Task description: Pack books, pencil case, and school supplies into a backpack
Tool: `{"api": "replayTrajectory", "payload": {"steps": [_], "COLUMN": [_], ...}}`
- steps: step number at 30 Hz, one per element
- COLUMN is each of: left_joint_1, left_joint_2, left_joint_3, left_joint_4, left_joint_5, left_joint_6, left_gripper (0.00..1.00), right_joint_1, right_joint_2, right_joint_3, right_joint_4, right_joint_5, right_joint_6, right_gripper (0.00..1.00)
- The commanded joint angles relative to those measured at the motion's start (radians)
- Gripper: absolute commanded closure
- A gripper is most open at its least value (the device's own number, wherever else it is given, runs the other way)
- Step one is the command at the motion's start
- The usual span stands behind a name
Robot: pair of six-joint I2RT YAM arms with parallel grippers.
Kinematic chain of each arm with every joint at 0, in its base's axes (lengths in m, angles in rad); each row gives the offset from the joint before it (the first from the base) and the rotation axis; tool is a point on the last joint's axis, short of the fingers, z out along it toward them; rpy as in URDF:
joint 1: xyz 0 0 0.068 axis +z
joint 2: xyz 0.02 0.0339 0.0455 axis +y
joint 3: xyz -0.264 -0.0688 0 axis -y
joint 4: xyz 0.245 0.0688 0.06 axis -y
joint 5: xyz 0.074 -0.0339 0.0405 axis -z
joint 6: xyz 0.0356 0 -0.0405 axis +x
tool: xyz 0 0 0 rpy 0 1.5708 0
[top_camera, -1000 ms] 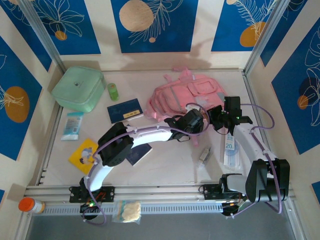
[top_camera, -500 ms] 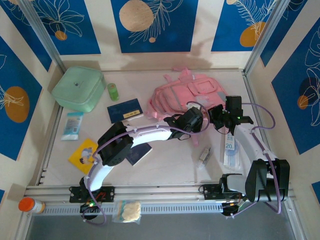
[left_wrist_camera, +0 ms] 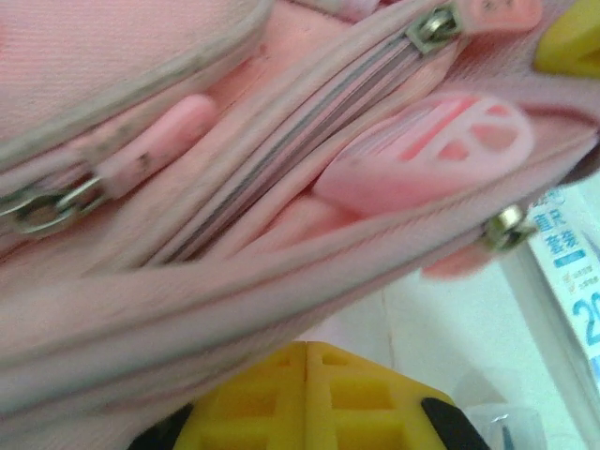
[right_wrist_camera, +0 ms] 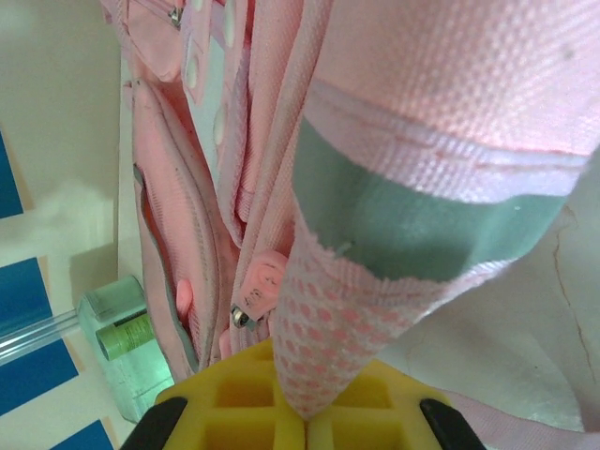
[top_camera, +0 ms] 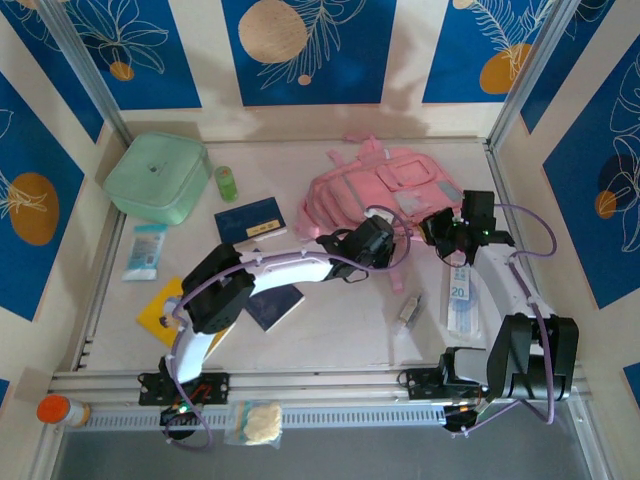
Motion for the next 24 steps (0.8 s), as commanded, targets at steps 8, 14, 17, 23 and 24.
{"api": "replayTrajectory", "payload": {"steps": [8,14,17,23,24], "left_joint_1": [0.018,-0.005,-0.007,-0.013,-0.015], "left_joint_2": [-0.041,0.011,0.027,0.054,0.064], "left_joint_3": [-0.013,0.072,0.088,0.139,0.157], "left_joint_4": [0.087,0.085,0.076,0.000,-0.018], "left_joint_5": [0.198,0.183,0.130,0.040,0.030], "left_joint_6": [0.004,-0.088,-0.115,-0.161,-0.159], "left_gripper": [1.00,0.75,0.63,0.56,0.55], "right_joint_1": [0.003,0.018,0.032,0.045,0.044], "right_joint_2": [-0.018,-0.019,-0.014,-0.016,-0.014], "right_joint_3": [0.020,0.019,0.035,0.058,0.057], "right_joint_4": [0.030,0.032,0.016,-0.007,-0.004], "right_joint_5": [-0.083,-0.083,-0.078,-0.070,-0.071], "right_joint_6": [0.012,0.076,0.080,0.075,0.077], "right_gripper": [1.00,1.00,1.00,1.00,1.00]}}
